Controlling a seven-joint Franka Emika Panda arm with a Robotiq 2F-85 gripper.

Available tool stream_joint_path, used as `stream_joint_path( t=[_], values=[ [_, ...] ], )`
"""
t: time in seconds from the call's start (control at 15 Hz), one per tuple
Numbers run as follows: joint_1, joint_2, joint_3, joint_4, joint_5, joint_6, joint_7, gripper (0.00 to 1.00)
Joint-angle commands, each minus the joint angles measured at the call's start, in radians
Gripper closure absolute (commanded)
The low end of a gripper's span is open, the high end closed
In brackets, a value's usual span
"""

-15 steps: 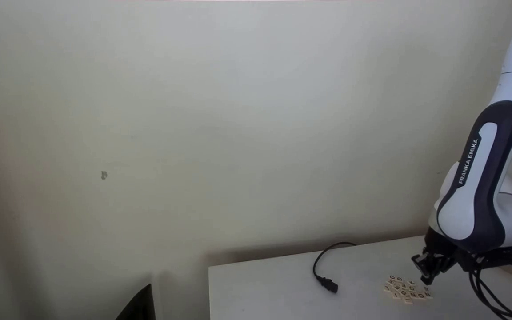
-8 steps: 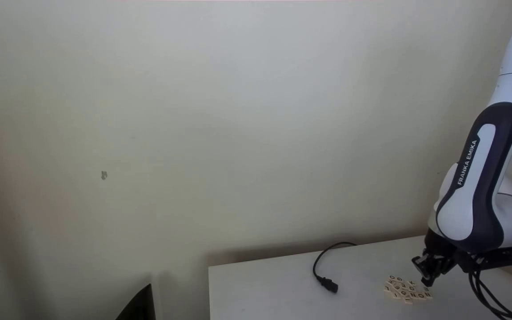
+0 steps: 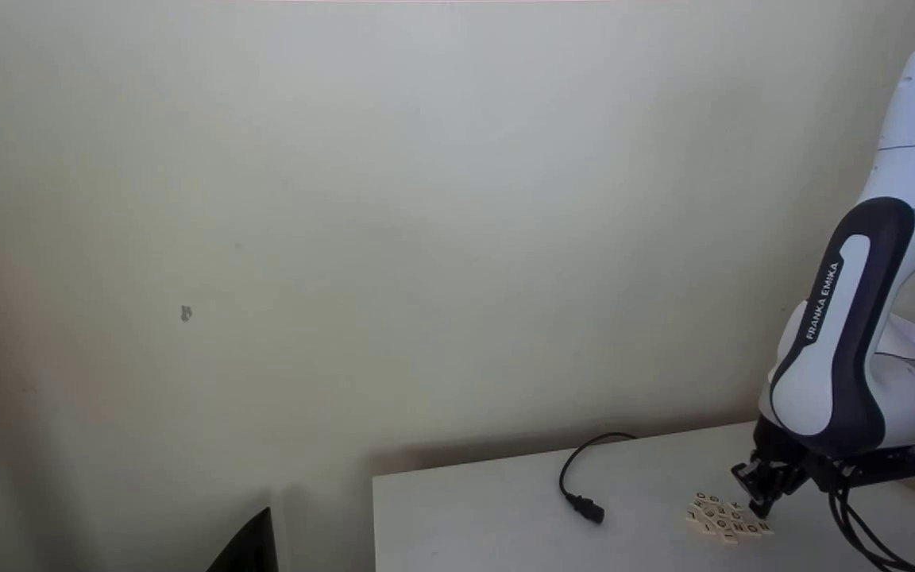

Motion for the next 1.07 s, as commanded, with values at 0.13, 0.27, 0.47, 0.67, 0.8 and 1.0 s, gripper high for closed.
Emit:
stream_joint_path(
  t=[0.13,0.27,0.47,0.67,0.8,1.0],
  values=[
    [0.021,0.02,-0.02,0.029,-0.028,-0.036,-0.023,1.0],
    [0.023,0.037,-0.028,0.049,-0.004,-0.047,0.0,1.0],
    [0.008,0.051,-0.03,0.077,0.034,-0.073,0.06,1.0],
    [-0.033,0.049,-0.001,0.102,0.073,-0.128,0.13,1.0],
    [-0.044,0.054,0.013,0.12,0.11,-0.163,0.177,1.0],
    [-0.068,0.054,0.041,0.138,0.174,-0.194,0.237,1.0]
  ],
)
